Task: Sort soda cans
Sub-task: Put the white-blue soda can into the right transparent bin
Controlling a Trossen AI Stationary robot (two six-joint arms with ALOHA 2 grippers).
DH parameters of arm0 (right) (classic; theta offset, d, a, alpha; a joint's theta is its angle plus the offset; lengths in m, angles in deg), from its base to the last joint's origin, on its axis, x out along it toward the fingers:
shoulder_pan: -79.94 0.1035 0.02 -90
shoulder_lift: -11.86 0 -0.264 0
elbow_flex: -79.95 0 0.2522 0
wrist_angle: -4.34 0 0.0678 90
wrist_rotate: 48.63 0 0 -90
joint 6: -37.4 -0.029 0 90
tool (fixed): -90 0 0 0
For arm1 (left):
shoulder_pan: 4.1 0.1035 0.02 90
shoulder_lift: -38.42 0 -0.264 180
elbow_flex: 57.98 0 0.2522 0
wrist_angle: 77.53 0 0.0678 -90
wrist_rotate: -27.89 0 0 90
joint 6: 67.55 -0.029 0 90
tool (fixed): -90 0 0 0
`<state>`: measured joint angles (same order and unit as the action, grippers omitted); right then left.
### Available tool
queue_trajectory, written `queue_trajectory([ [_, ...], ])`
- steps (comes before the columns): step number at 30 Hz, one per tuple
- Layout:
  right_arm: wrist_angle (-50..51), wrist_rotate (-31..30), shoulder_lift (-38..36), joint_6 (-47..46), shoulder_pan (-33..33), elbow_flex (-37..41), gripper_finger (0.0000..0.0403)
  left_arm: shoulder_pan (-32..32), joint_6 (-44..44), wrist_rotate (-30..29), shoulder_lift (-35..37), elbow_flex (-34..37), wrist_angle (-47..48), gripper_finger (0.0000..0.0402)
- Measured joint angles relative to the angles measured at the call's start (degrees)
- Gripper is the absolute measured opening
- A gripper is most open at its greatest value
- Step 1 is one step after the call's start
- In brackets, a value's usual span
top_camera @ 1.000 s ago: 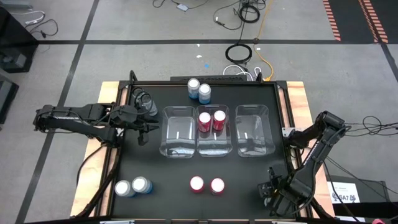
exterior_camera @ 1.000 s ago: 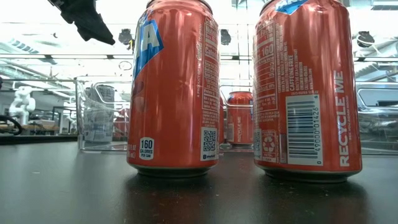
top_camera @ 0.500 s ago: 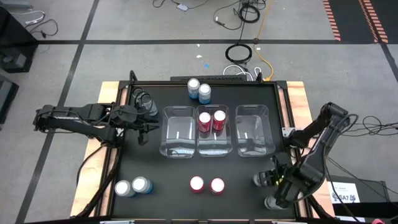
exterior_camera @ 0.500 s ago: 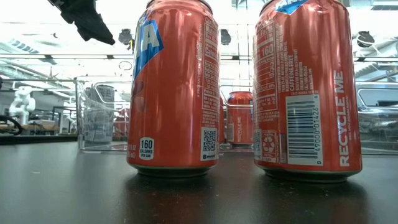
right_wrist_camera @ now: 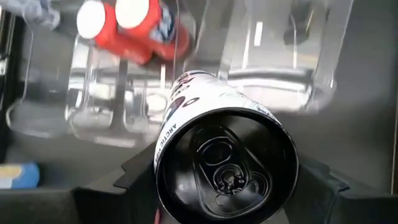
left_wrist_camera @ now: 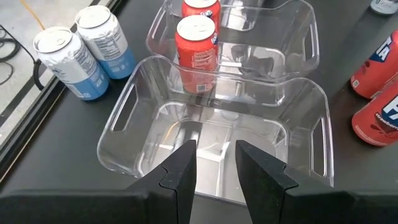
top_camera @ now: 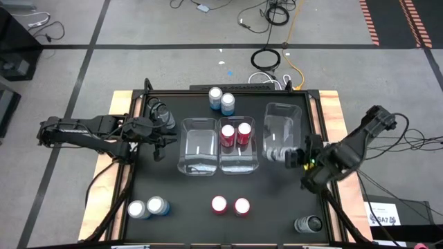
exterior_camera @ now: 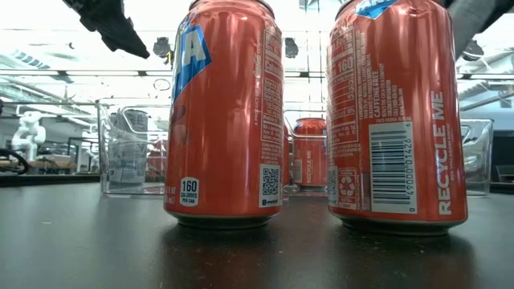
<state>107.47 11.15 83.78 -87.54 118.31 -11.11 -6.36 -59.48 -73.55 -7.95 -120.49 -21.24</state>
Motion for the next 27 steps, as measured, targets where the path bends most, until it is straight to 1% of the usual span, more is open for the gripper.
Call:
queue_trajectory([
  [2,-3.4,0.1,-1.1,4.8,-1.4,0.0,0.0246,0.0,0.0,0.0,0.0,0.0,0.0,0.0123],
  [4,-5.7,-0.8,-2.0,7.3,-2.3,0.0,0.0246,0.0,0.1,0.0,0.0,0.0,0.0,0.0123],
  [6,-4.0,-2.7,-2.7,7.1,-3.3,0.0,0.0246,0.0,0.0,0.0,0.0,0.0,0.0,0.0123],
  [8,-0.3,-4.7,-3.5,5.8,-5.2,0.0,0.0246,0.0,0.0,-0.2,0.0,0.0,0.0,0.0123],
  [10,1.5,-5.1,-4.1,5.1,-7.8,0.2,0.0246,0.0,0.0,-0.7,0.0,0.0,0.0,0.0123],
  [11,1.0,-5.1,-4.6,6.5,-9.5,0.7,0.0247,0.0,0.0,-0.8,0.0,0.0,0.0,0.0123],
  [18,0.7,-1.2,-4.8,18.6,-24.0,0.7,0.0247,0.0,-2.7,-1.0,0.0,0.0,-0.1,0.0123],
  [27,0.7,7.4,-1.2,37.0,-42.3,0.7,0.0247,0.0,-2.6,-1.2,0.0,0.0,-0.1,0.0123],
])
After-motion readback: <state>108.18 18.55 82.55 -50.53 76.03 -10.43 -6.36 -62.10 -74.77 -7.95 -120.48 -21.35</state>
